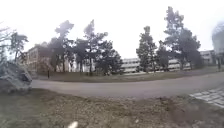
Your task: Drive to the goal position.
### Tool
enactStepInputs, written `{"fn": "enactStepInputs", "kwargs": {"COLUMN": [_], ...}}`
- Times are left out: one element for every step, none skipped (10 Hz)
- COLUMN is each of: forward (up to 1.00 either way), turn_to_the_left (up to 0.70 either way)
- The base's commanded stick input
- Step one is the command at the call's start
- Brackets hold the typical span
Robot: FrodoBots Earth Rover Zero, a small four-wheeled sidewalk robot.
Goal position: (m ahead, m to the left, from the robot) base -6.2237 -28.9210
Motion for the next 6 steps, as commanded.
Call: {"fn": "enactStepInputs", "kwargs": {"forward": [0.70,0.70,0.70,0.70,0.70,0.70], "turn_to_the_left": [-0.35,-0.35,-0.35,-0.35,-0.35,-0.35]}}
